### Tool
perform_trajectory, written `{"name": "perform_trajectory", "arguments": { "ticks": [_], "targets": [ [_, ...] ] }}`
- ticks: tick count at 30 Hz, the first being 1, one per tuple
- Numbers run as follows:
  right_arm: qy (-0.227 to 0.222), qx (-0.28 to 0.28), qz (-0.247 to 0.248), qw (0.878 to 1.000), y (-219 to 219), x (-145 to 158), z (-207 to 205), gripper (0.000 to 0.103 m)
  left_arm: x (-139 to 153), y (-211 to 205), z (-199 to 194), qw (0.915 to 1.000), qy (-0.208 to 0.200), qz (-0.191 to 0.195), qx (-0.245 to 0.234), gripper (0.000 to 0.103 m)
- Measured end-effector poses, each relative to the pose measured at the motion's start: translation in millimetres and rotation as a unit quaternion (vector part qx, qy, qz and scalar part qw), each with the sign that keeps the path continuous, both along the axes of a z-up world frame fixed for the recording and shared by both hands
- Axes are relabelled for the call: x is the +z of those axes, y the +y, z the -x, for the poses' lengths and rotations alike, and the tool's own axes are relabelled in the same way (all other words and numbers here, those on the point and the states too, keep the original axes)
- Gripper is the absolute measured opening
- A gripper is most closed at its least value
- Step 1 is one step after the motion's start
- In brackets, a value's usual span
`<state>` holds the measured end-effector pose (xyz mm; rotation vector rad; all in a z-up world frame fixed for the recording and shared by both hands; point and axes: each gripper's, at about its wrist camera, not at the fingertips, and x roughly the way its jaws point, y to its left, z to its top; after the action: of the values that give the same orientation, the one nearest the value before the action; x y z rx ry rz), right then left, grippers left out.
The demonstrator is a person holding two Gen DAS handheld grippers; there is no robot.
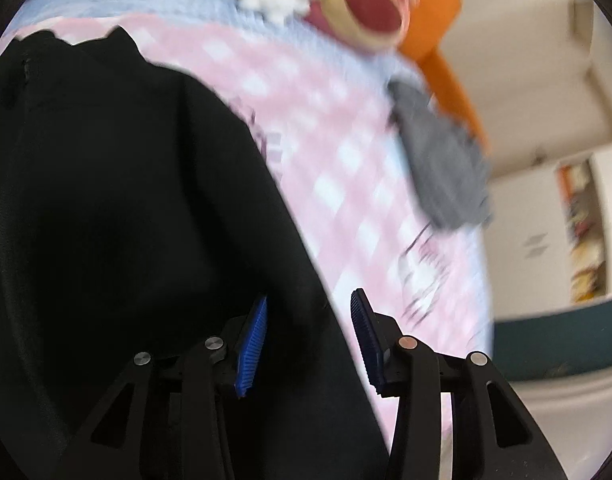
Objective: Fold large clothes
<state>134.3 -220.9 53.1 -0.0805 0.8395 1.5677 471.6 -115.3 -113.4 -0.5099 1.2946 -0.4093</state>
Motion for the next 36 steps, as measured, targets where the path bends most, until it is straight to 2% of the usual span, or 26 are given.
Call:
{"name": "perform_trajectory", "arguments": {
  "ticks": [2, 4, 5, 6, 9, 12, 17, 22, 23, 28, 31, 34, 36],
  "targets": [
    [-0.002, 0.000, 0.001, 1.000, 1, 0, 2, 0.007, -3, -12, 4, 0.9987, -0.003, -0.048, -0.018, 0.046],
    [-0.004, 0.001, 0.005, 1.000, 0, -2, 2, 0.007, -3, -11, -5, 0.9981, -0.008, -0.059, -0.018, 0.044],
    [-0.005, -0.001, 0.007, 1.000, -2, -3, 0, 0.007, -1, -10, -6, 0.9978, -0.009, -0.064, -0.016, 0.035],
    [-0.005, -0.005, 0.008, 1.000, -4, -4, 0, 0.007, 1, -10, -9, 0.9977, -0.009, -0.066, -0.012, 0.017],
    [-0.005, -0.027, 0.008, 1.000, -18, -5, -6, 0.007, 12, -7, -16, 0.9986, -0.017, -0.047, -0.014, 0.011],
    [-0.016, -0.062, 0.009, 0.998, -39, -1, -16, 0.007, 34, -14, -31, 0.9984, -0.038, -0.037, -0.022, 0.011],
    [-0.031, -0.123, 0.014, 0.992, -69, 3, -26, 0.007, 65, -32, -63, 0.9968, -0.071, 0.027, -0.024, 0.013],
    [-0.039, -0.127, 0.033, 0.991, -60, -18, -15, 0.007, 32, -9, -73, 0.9924, -0.049, 0.113, -0.001, 0.013],
    [-0.036, -0.122, 0.040, 0.991, -53, -26, -10, 0.007, 25, -6, -72, 0.9916, -0.047, 0.120, 0.002, 0.013],
    [-0.034, -0.104, 0.069, 0.992, -27, -68, 11, 0.007, -6, 29, -59, 0.9889, -0.037, 0.141, 0.031, 0.011],
    [-0.013, -0.100, 0.060, 0.993, -14, -86, 24, 0.007, -16, 46, -54, 0.9898, -0.033, 0.130, 0.047, 0.011],
    [-0.005, -0.083, 0.042, 0.996, 1, -90, 39, 0.007, -17, 52, -45, 0.9904, -0.038, 0.129, 0.031, 0.011],
    [-0.013, -0.064, 0.037, 0.997, 13, -90, 48, 0.007, -11, 45, -35, 0.9899, -0.045, 0.135, -0.001, 0.029]
  ]
}}
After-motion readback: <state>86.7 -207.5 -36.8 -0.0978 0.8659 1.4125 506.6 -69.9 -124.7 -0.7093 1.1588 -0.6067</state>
